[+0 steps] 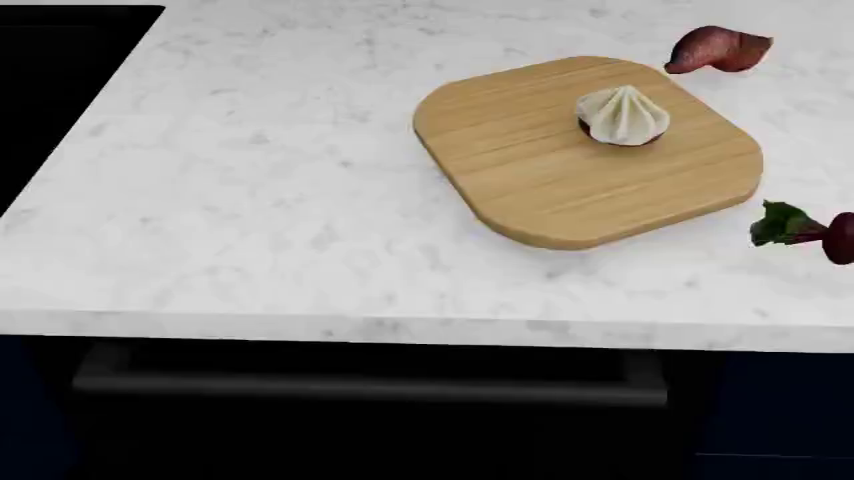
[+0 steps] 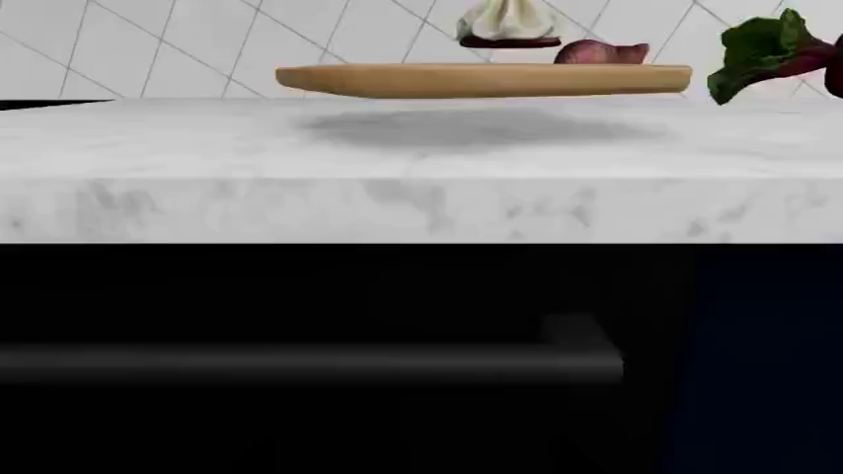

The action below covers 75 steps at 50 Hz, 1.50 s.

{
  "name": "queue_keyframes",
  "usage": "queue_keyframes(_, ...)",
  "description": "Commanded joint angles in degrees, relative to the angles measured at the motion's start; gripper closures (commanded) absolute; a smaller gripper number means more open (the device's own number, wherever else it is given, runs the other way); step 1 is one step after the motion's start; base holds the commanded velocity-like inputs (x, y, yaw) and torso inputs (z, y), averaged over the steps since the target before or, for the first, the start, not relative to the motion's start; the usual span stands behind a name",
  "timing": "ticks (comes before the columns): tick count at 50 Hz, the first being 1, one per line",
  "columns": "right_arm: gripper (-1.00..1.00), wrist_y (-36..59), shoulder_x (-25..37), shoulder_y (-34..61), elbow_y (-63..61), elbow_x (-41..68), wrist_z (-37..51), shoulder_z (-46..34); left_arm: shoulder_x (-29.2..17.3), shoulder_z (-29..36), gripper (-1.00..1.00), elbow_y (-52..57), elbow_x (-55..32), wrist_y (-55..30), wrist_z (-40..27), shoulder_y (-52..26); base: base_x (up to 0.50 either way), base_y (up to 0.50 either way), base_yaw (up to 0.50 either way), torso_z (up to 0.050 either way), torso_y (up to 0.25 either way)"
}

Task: Clear the non-vegetable object off the cutting board and place the vegetables onto it.

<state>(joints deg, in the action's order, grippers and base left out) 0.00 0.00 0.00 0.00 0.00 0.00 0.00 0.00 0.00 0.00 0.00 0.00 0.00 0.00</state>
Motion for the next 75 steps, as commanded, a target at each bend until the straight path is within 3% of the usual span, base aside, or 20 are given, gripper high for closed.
queue_keyframes(1,-1.00,-0.48,4.94,0.35,0.32,4.96,5.88,-5.93,-0.81,0.93,-1.00,0.10,-0.81,-0.22,-0.94,-0.12,0.00,0.00,0.00,0.000,0.000)
queue_keyframes(4,-1.00,-3.70,5.34,0.70,2.60,7.98,2.21,-6.71,-1.90,2.01,-1.00,-3.61,-2.28,2.94,0.24,-0.70,0.00,0.00,0.00,0.000,0.000)
queue_keyframes(9,-1.00,-1.54,5.58,2.38,4.38,6.60,3.30,-7.47,-2.00,2.00,-1.00,-5.67,-3.57,2.90,-0.30,-2.17,0.00,0.00,0.00,0.000,0.000)
queue_keyframes(10,-1.00,-1.95,1.17,2.49,5.11,1.12,-1.79,-2.03,-0.86,0.56,-1.00,-6.80,-1.96,1.67,-0.56,-2.79,0.00,0.00,0.00,0.000,0.000)
queue_keyframes(11,-1.00,-1.54,5.58,2.38,4.38,6.60,3.30,-7.47,-2.00,2.00,-1.00,-5.67,-3.57,2.90,-0.30,-2.17,0.00,0.00,0.00,0.000,0.000)
queue_keyframes(12,-1.00,-1.77,1.55,2.40,4.81,1.53,-1.32,-2.52,-1.32,1.17,-1.00,-6.81,-2.48,1.69,-1.12,-2.80,0.00,0.00,0.00,0.000,0.000)
queue_keyframes(20,-1.00,-3.45,2.64,1.79,4.21,3.88,-0.69,-3.28,-2.27,2.27,-1.00,-6.84,-3.32,2.39,-3.77,-2.60,0.00,-0.02,0.00,0.000,0.000)
queue_keyframes(75,-1.00,-4.10,6.16,2.45,5.18,8.41,3.43,-7.70,-6.19,7.21,-1.00,-5.11,-6.67,3.65,-8.42,-2.01,0.00,-0.50,0.00,0.000,0.000)
